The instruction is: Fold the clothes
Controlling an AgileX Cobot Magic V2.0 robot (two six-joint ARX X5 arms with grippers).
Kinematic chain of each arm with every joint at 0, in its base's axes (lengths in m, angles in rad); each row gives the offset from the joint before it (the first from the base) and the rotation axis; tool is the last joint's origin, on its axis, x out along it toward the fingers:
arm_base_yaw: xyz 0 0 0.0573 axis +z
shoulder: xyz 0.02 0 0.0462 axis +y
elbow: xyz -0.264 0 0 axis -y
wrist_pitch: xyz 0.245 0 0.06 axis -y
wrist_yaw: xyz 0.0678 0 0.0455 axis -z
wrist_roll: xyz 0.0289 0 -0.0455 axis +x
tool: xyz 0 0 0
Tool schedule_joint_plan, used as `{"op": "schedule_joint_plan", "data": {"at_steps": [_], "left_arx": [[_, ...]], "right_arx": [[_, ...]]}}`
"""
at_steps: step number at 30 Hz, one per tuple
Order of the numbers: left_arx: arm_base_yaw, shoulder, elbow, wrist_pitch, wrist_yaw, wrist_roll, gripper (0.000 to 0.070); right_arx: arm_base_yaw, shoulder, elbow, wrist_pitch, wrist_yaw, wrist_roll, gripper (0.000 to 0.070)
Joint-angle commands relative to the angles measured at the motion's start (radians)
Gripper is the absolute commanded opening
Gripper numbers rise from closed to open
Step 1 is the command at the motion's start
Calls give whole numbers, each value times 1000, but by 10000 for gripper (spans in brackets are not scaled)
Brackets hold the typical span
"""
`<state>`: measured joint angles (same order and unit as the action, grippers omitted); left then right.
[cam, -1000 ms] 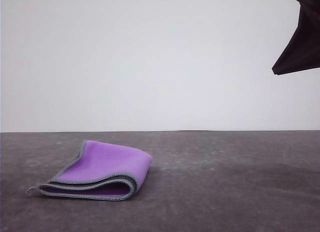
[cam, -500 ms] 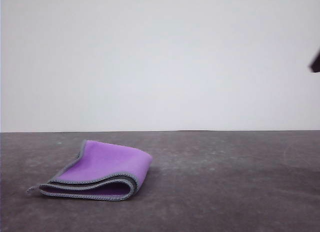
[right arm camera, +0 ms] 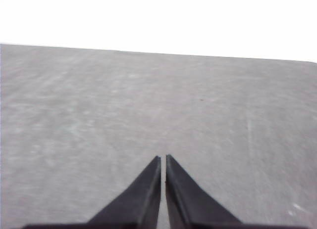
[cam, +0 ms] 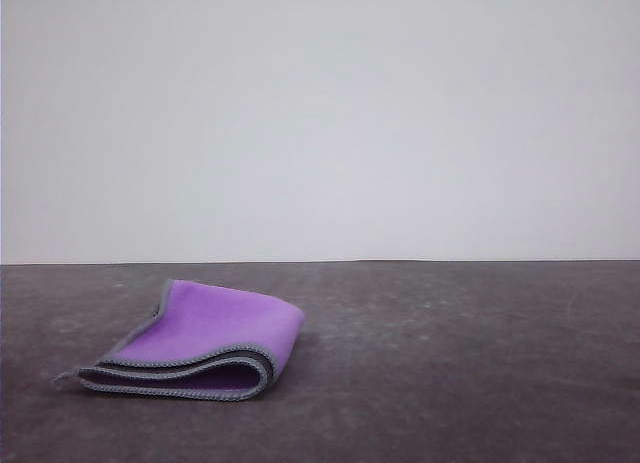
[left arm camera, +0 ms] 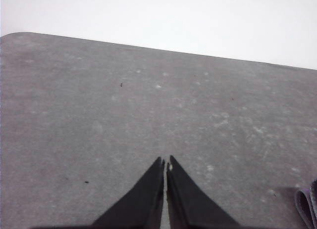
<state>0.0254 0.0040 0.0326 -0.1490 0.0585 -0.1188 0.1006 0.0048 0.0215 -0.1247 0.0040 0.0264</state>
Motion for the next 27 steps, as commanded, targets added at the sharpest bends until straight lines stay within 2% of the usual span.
{"op": "schedule_joint_plan", "data": {"at_steps": [1,9,27], "left_arx": [[0,-1,-19,10,1,10,0],[0,-1,-19,11,1,10,0],[0,-1,-19,11,1,10,0]], "right_arx": [[-15,-1,-8,17,4,-1,14],[-90,-1,-9,13,3,0,14],[-92,-1,-9,20,4,-1,14]]}}
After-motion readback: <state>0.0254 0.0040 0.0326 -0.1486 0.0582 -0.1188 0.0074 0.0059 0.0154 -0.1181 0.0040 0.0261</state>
